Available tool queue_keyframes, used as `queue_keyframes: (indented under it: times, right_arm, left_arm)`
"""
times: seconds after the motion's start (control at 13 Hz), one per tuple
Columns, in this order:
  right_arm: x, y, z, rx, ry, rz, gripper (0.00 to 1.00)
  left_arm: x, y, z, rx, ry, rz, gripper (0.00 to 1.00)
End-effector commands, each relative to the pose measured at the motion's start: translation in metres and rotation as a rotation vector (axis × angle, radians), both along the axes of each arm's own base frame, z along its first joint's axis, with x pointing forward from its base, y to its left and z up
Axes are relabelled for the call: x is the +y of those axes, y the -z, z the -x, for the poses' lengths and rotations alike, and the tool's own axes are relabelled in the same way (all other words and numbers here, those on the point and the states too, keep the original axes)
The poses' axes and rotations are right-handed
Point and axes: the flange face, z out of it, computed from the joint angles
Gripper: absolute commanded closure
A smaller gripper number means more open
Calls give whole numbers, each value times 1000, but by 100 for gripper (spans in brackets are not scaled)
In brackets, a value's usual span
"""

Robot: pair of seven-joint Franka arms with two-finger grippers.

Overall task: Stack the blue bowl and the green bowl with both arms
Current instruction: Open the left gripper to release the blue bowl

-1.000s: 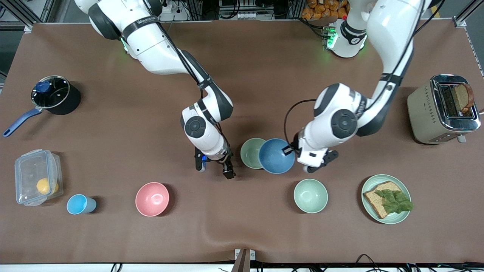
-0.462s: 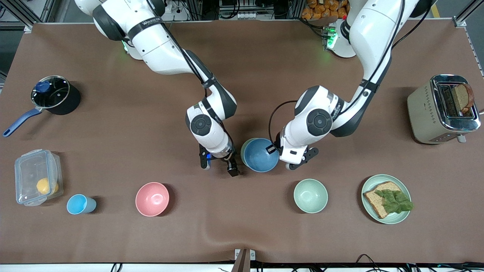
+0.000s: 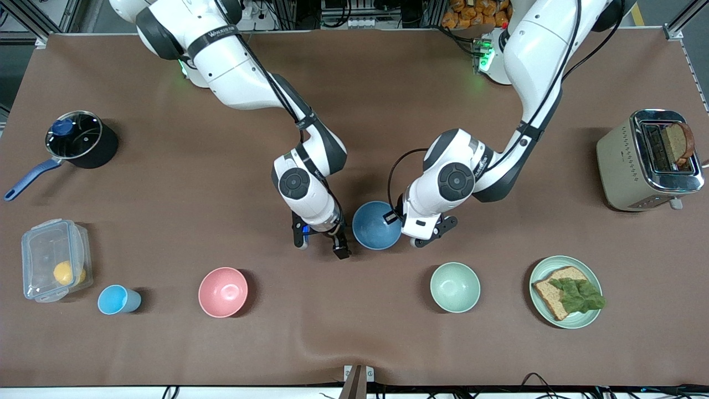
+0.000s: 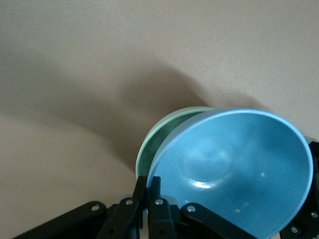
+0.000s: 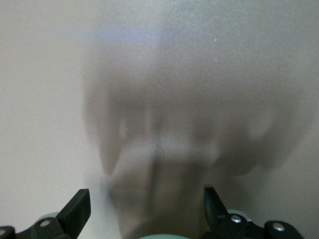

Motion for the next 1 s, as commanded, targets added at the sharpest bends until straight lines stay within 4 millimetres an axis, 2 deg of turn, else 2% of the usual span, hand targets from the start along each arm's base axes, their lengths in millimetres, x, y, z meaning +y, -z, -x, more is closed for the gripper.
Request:
queue_keyframes:
  times: [0.0,0.31,0.77,0.85,0.92]
  right_arm:
    - [5,0,-4,0,34,-21,0]
    - [4,0,-4,1,38,-22,0]
    - [4,-1,-5,3,50,-25,0]
    - [4,-1,-4,2,49,-24,0]
    - [4,-1,-4,2,49,-24,0]
  left_arm:
    - [-2,8,4,-27,-7,-22,100]
    - [-6,24,15,-22,9,-31,100]
    - [-7,31,17,-31,32,-46,100]
    - [-6,29,15,-44,42,-56,94]
    - [-6,25,12,-57,49,-55,58]
